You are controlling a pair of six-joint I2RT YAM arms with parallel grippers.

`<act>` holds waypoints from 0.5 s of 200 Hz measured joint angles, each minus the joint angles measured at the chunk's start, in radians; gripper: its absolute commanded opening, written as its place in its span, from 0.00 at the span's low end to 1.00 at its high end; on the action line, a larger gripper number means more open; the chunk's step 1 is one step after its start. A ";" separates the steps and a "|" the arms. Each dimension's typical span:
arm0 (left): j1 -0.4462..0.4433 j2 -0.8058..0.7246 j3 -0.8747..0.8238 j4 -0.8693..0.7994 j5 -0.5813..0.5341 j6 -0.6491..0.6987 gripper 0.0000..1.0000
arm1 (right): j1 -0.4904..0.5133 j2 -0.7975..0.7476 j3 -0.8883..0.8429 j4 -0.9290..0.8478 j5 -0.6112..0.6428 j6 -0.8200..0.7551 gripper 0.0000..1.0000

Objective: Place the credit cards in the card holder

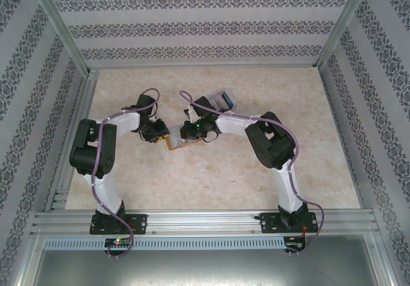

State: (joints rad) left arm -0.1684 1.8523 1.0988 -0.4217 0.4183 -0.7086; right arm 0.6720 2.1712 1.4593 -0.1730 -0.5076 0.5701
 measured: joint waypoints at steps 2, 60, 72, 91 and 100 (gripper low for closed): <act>0.000 -0.001 -0.002 0.002 0.000 0.000 0.25 | 0.002 0.000 0.002 -0.002 0.005 0.000 0.12; 0.000 -0.019 -0.017 0.018 -0.011 -0.002 0.26 | 0.025 -0.039 -0.018 -0.027 0.093 -0.021 0.32; 0.000 -0.019 -0.010 0.011 -0.014 -0.002 0.26 | 0.025 -0.063 -0.039 -0.037 0.102 -0.028 0.34; 0.005 -0.016 0.032 -0.014 -0.027 0.004 0.26 | 0.024 -0.115 -0.084 -0.049 0.119 -0.032 0.37; 0.007 -0.014 0.062 -0.021 -0.034 0.010 0.26 | 0.024 -0.143 -0.103 -0.053 0.128 -0.033 0.37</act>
State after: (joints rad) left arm -0.1616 1.8381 1.1610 -0.4427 0.3847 -0.6991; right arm 0.6964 2.0281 1.3560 -0.2260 -0.3794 0.5373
